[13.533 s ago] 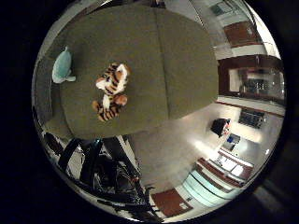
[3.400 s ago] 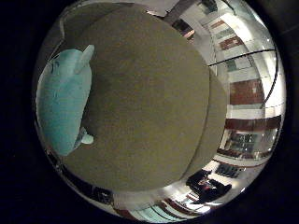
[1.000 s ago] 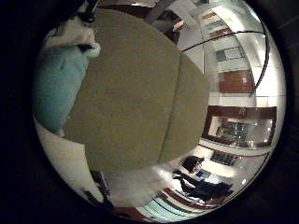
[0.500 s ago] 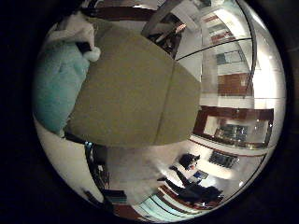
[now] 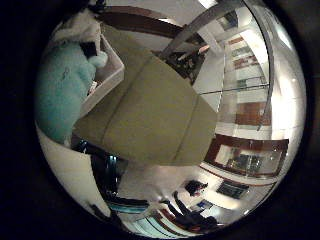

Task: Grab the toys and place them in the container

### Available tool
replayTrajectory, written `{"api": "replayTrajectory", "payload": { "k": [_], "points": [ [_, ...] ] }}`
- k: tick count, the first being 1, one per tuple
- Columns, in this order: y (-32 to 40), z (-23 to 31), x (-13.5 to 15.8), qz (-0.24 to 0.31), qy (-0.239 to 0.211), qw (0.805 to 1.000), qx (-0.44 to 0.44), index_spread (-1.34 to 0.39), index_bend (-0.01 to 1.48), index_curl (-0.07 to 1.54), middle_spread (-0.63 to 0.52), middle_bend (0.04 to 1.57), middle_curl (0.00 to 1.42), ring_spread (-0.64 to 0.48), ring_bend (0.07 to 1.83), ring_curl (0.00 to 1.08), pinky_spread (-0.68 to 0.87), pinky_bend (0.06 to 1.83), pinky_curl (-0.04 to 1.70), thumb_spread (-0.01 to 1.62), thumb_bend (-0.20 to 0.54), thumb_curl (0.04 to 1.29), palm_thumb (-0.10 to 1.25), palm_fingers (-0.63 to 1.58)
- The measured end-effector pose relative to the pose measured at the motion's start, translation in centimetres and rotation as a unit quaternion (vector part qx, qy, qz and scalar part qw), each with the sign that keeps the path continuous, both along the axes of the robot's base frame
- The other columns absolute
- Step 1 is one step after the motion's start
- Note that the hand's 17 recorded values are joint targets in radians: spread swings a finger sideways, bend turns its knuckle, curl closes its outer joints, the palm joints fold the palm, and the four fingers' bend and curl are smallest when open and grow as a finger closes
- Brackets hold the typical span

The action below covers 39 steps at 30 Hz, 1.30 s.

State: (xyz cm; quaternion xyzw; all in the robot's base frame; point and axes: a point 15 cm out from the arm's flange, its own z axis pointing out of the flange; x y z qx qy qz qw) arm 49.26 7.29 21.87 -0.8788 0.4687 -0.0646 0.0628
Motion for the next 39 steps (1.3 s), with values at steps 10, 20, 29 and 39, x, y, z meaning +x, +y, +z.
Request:
{"api": "replayTrajectory", "payload": {
  "k": [10,20,29,39],
  "points": [
    [6.4,-2.5,-1.7,0.022,-0.011,1.000,0.014,-0.18,1.24,0.73,-0.08,1.39,0.67,-0.23,1.32,0.81,-0.19,1.35,0.90,0.82,-0.025,0.88,0.95,1.14],
    [7.7,-5.6,-2.7,0.044,-0.018,0.999,0.019,-0.31,0.68,0.66,-0.16,1.09,0.61,-0.23,1.25,0.69,-0.31,1.34,0.73,0.97,-0.027,0.70,0.74,0.86],
    [7.4,-7.4,-3.1,0.093,-0.042,0.995,0.011,-0.41,0.46,0.57,-0.17,0.73,0.53,-0.24,1.08,0.58,-0.32,1.12,0.65,1.15,-0.026,0.46,0.66,0.25],
    [9.7,-8.9,-3.8,0.126,-0.037,0.991,0.008,-0.41,0.46,0.48,-0.13,0.50,0.42,-0.16,0.79,0.44,0.01,0.84,0.51,1.14,-0.020,0.37,0.65,0.13]
  ]
}}
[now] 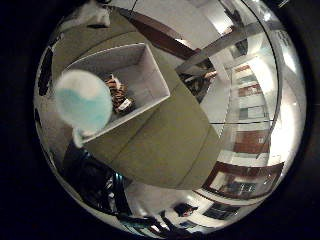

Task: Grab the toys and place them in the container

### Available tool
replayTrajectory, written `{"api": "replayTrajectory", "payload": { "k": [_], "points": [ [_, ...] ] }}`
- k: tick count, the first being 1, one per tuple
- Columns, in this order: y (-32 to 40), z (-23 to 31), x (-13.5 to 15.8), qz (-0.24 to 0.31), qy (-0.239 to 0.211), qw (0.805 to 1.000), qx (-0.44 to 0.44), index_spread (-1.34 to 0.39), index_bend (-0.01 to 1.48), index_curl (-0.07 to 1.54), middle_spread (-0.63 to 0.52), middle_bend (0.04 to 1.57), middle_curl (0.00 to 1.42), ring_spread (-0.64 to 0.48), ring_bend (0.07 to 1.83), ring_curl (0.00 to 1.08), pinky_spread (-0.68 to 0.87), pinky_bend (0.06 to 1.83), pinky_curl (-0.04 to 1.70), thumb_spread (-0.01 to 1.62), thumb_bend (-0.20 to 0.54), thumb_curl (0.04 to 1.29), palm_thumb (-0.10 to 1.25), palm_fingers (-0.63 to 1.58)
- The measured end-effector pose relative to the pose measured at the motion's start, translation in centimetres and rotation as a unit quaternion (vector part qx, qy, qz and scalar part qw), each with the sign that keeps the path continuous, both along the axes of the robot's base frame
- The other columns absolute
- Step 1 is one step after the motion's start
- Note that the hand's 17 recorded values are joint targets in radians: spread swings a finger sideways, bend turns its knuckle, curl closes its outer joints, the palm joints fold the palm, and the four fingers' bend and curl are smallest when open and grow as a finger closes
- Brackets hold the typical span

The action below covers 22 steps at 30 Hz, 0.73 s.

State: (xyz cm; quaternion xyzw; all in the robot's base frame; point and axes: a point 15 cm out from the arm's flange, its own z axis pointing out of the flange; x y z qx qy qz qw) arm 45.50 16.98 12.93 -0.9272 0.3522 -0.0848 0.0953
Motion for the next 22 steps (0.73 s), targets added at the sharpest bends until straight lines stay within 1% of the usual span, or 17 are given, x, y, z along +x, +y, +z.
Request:
{"api": "replayTrajectory", "payload": {
  "k": [2,4,9,17,22],
  "points": [
    [0.7,-0.2,0.0,0.007,-0.003,1.000,0.000,-0.41,0.45,0.46,-0.11,0.44,0.40,-0.11,0.69,0.40,0.08,0.79,0.48,1.14,-0.020,0.36,0.65,0.07],
    [1.4,-0.5,-0.2,0.015,-0.002,1.000,0.000,-0.41,0.43,0.45,-0.08,0.39,0.38,-0.07,0.62,0.37,0.11,0.76,0.45,1.14,-0.024,0.35,0.64,0.05],
    [1.9,-0.6,-0.5,0.021,-0.001,1.000,-0.001,-0.41,0.33,0.40,-0.04,0.28,0.34,0.01,0.50,0.30,0.18,0.68,0.36,1.13,-0.023,0.34,0.62,0.06],
    [1.2,0.1,-0.1,0.018,-0.007,1.000,0.000,-0.42,0.23,0.37,-0.02,0.18,0.32,0.05,0.38,0.26,0.23,0.59,0.26,1.13,-0.021,0.33,0.61,0.10],
    [-1.5,1.5,1.4,-0.002,-0.020,1.000,0.001,-0.42,0.20,0.37,-0.02,0.17,0.30,0.05,0.34,0.25,0.23,0.57,0.22,1.12,-0.021,0.33,0.60,0.12]
  ]
}}
